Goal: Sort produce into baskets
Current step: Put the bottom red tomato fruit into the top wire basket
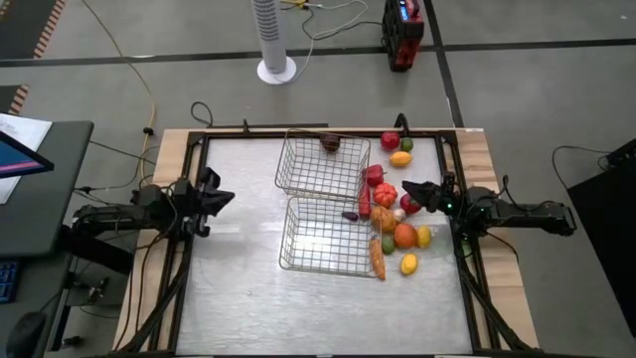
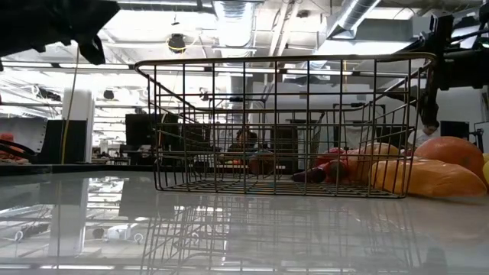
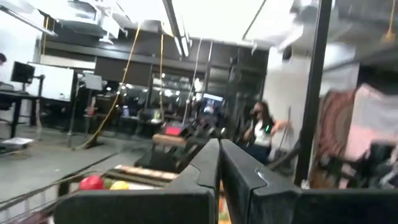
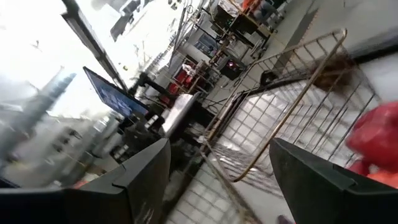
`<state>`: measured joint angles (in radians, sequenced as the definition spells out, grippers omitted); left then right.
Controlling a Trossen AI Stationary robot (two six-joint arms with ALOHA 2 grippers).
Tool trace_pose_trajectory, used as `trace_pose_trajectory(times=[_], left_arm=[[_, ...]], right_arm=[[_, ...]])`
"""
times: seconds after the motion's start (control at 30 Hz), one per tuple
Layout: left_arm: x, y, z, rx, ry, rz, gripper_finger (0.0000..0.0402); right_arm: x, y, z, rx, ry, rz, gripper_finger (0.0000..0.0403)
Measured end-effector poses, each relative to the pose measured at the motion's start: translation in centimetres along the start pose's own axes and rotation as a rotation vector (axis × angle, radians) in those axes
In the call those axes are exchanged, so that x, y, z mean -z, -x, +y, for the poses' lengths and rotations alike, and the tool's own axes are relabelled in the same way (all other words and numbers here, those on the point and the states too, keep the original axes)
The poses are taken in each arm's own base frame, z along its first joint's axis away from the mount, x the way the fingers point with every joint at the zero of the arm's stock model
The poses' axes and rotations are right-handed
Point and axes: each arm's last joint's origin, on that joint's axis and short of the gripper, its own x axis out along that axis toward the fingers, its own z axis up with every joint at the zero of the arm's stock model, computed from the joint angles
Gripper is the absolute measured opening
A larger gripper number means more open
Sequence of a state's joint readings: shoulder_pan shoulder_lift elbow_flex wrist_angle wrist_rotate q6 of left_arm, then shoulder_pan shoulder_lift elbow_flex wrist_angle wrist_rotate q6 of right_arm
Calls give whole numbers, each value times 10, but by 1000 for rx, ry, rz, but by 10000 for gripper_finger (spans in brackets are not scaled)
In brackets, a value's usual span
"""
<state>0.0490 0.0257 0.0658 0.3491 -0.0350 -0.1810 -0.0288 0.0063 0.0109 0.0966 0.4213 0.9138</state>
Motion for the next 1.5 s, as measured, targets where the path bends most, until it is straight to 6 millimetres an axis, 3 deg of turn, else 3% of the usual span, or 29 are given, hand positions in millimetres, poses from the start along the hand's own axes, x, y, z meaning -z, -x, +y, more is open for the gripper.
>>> trace_pose_trajectory(times=[0.47, 0.7, 0.9, 1.07, 1.3, 1.5], left_arm=[[-5, 1, 5, -167, 437, -111, 0], [-4, 1, 8, -278, 483, -151, 0], [-4, 2, 9, -314, 489, -169, 0], [-6, 3, 12, -391, 602, -245, 0], [-14, 5, 13, -440, 656, -373, 0], [-16, 5, 13, -426, 674, -395, 0]], right_arm=[[-3, 0, -1, 26, -243, -61, 301], [-5, -1, -5, 71, -216, -109, 301], [-5, -1, -4, 48, -300, -89, 301], [-8, -1, 1, -12, -342, -95, 301], [-23, 0, 20, -87, -296, -112, 301], [-47, 1, 52, 71, -95, -4, 301]])
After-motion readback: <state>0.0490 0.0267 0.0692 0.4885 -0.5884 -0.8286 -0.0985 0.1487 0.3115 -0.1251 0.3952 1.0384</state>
